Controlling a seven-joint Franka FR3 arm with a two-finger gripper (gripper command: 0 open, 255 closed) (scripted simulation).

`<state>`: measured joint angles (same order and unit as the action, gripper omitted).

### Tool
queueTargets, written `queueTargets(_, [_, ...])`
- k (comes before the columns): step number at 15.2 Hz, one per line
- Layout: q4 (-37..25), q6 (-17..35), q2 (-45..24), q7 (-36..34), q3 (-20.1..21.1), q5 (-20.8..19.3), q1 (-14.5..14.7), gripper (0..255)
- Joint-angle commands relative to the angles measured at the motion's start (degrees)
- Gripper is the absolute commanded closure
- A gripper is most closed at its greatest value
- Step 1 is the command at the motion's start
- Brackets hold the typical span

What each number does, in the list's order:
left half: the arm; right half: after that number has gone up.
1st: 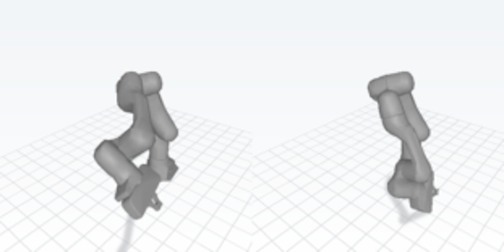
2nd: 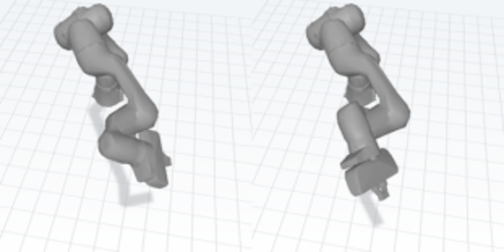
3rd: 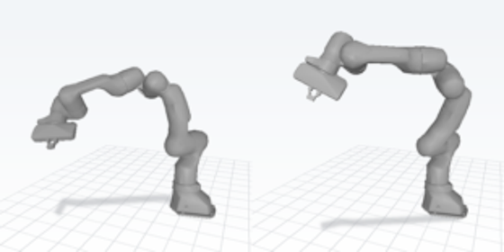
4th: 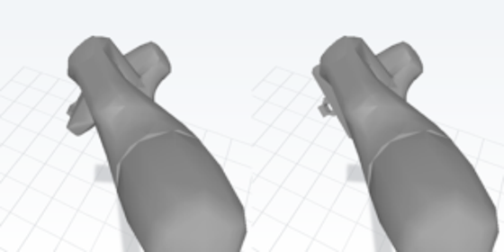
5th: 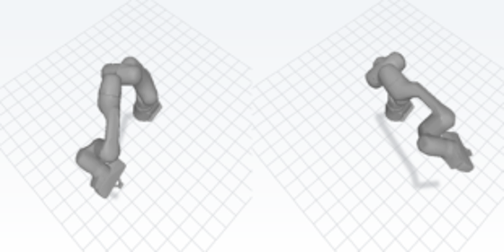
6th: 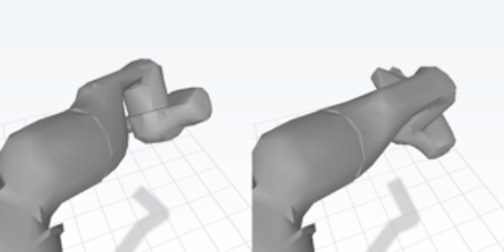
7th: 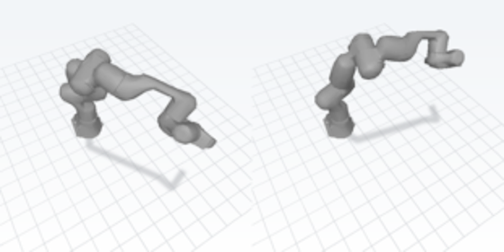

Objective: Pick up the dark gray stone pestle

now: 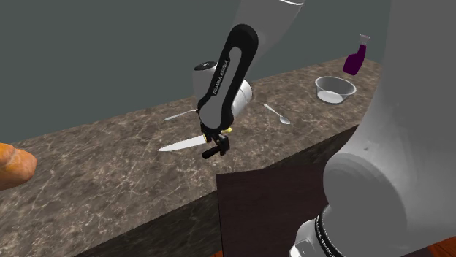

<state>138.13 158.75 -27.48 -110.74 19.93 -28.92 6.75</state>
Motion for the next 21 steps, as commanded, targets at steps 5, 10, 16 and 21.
queueTargets(5, [-0.89, 1.59, -2.4, -1.51, -1.99, -1.85, 1.64, 255])
queueTargets(10, [-1.11, 2.08, -3.07, -1.82, -2.64, -2.4, 2.02, 255])
queueTargets(16, [0.16, -0.08, 0.25, 0.1, 0.17, 0.1, -0.2, 255])
queueTargets(21, [1.56, -2.88, 4.49, 2.86, 3.74, 3.75, -2.98, 255])
